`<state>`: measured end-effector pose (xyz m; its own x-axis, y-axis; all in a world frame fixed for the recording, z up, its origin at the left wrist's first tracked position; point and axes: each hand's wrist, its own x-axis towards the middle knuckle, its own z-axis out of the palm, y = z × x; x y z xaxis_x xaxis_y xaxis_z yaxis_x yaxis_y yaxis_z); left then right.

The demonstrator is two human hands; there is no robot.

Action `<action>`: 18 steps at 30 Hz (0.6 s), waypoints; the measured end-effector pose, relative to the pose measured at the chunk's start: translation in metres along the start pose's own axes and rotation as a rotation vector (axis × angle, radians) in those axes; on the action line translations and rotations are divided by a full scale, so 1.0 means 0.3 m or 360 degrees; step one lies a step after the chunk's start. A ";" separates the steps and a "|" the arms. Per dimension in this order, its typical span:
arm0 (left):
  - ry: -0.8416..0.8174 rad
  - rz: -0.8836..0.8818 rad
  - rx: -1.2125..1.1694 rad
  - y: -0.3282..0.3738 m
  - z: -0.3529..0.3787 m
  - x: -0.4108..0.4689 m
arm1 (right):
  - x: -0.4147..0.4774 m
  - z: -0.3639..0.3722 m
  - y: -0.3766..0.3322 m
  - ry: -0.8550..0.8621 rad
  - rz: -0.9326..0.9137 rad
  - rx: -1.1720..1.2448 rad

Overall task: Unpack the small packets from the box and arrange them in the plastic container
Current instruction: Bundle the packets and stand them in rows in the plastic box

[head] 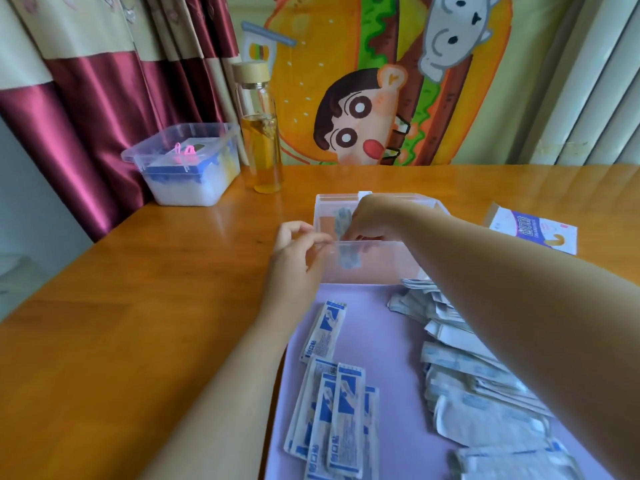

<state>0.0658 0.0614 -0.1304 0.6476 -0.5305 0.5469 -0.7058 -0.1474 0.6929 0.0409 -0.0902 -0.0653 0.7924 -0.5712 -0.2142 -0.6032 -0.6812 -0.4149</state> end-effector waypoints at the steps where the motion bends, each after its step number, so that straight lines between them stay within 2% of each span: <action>1: -0.0002 -0.0010 -0.0034 -0.002 0.002 -0.006 | 0.014 0.005 -0.008 -0.0098 0.0037 0.0009; 5: 0.0036 -0.0022 -0.0091 -0.014 0.002 -0.027 | 0.020 0.025 -0.045 -0.0482 0.0157 -0.0122; 9: 0.0071 -0.0019 -0.0107 -0.021 0.007 -0.033 | 0.022 0.036 -0.053 -0.0655 0.0262 0.0135; 15: 0.0119 -0.0045 -0.0120 -0.041 0.008 -0.025 | 0.026 0.046 -0.086 -0.0595 0.0249 0.0223; 18: 0.0123 -0.0019 -0.0098 -0.045 0.010 -0.025 | 0.025 0.040 -0.105 -0.0498 0.0189 -0.0058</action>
<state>0.0697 0.0648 -0.1451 0.6779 -0.4628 0.5712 -0.6802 -0.1004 0.7261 0.0670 -0.0674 -0.0644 0.7023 -0.4832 -0.5228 -0.6915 -0.6374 -0.3398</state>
